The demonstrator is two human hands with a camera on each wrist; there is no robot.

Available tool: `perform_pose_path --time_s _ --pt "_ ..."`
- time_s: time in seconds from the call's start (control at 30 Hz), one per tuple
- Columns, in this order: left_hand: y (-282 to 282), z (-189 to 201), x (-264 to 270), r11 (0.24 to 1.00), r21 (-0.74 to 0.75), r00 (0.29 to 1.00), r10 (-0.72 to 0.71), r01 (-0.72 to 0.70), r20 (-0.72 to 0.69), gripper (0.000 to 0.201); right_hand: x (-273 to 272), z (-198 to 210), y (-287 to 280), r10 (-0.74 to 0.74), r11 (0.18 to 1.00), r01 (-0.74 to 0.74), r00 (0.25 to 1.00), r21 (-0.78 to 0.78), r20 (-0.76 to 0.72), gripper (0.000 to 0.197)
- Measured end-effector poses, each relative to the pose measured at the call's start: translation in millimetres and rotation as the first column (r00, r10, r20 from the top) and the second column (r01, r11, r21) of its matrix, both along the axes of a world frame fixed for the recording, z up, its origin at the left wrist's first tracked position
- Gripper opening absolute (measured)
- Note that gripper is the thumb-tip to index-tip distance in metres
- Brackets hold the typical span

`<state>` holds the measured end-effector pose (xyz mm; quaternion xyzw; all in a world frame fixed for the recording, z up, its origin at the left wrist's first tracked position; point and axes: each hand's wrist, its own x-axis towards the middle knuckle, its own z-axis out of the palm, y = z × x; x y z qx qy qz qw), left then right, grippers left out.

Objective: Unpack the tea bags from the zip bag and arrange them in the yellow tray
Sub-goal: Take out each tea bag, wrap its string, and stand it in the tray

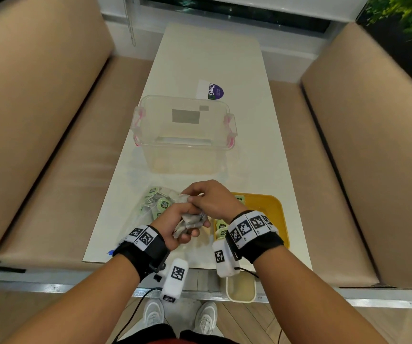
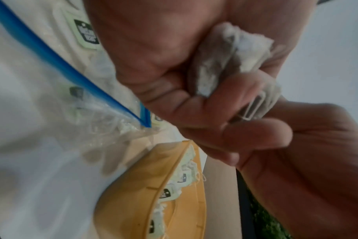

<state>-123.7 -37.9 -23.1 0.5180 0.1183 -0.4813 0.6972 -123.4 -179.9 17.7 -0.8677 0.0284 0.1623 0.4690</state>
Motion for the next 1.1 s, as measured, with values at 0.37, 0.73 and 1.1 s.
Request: perform_pose_path --time_s 0.37,0.73,1.1 --pt "7 -6 6 0.950 -0.229 0.936 0.129 -0.211 -0.327 0.077 7 -16 7 -0.197 0.980 0.196 0.977 0.016 0.087 0.007" --pt "-1 1 4 0.962 -0.082 0.949 0.242 -0.262 -0.201 0.046 -3 -13 4 -0.273 0.941 0.254 0.960 0.222 0.056 0.007" --pt "-3 -8 7 0.963 -0.159 0.952 0.172 -0.216 -0.252 0.052 -15 -3 -41 -0.509 0.861 0.485 0.832 0.155 0.221 0.018"
